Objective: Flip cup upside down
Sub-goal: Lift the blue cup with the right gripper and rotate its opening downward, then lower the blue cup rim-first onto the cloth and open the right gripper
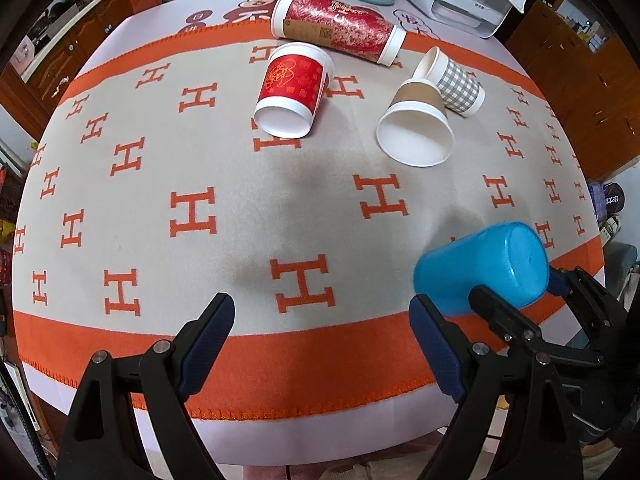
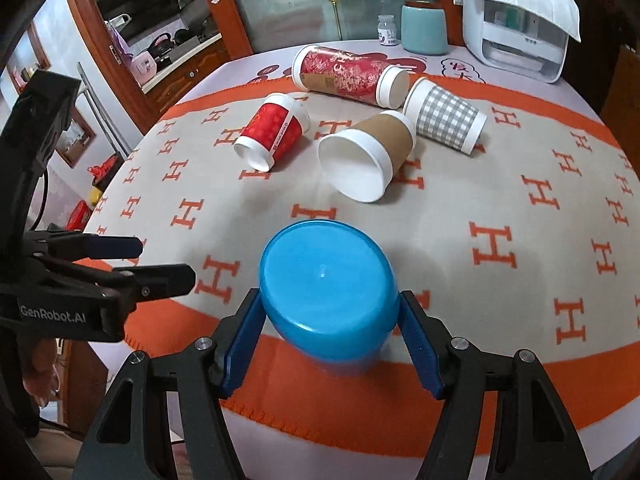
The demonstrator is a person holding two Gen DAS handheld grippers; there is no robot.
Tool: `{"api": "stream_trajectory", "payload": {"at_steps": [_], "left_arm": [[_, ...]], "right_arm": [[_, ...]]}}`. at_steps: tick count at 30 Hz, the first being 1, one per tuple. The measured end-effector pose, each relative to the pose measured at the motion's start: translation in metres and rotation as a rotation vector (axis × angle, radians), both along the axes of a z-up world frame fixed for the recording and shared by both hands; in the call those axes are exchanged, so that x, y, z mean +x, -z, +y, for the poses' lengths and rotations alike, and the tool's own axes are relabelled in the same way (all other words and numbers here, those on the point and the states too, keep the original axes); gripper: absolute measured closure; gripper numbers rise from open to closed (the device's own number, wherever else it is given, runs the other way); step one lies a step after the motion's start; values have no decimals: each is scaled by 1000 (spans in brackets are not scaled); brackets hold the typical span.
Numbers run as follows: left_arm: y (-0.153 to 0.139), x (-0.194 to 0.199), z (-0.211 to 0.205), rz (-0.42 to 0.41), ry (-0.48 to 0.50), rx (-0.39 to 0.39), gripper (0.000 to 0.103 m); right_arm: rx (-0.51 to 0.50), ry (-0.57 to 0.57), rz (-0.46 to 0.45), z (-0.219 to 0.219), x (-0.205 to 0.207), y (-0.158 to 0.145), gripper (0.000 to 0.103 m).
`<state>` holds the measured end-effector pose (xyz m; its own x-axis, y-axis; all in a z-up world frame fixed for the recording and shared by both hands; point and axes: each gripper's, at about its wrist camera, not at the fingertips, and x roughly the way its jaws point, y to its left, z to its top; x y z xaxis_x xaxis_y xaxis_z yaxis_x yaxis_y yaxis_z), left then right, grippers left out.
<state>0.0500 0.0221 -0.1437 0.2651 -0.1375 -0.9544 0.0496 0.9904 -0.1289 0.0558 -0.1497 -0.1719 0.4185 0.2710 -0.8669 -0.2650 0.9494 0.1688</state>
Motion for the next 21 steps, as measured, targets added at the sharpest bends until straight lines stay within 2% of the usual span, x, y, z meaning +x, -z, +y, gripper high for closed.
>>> {"api": "stream_trajectory", "payload": {"at_steps": [12, 15, 18, 21], "left_arm": [[-14, -12, 1, -41, -57, 41, 12], [-15, -14, 0, -42, -62, 33, 12], [-16, -18, -2, -42, -60, 28, 12], [-17, -21, -3, -43, -56, 23, 12]], "right_arm": [[63, 20, 83, -19, -12, -8, 34], [77, 21, 63, -23, -19, -13, 34], [105, 5, 4, -25, -25, -21, 38], [82, -13, -19, -20, -26, -25, 38]]}}
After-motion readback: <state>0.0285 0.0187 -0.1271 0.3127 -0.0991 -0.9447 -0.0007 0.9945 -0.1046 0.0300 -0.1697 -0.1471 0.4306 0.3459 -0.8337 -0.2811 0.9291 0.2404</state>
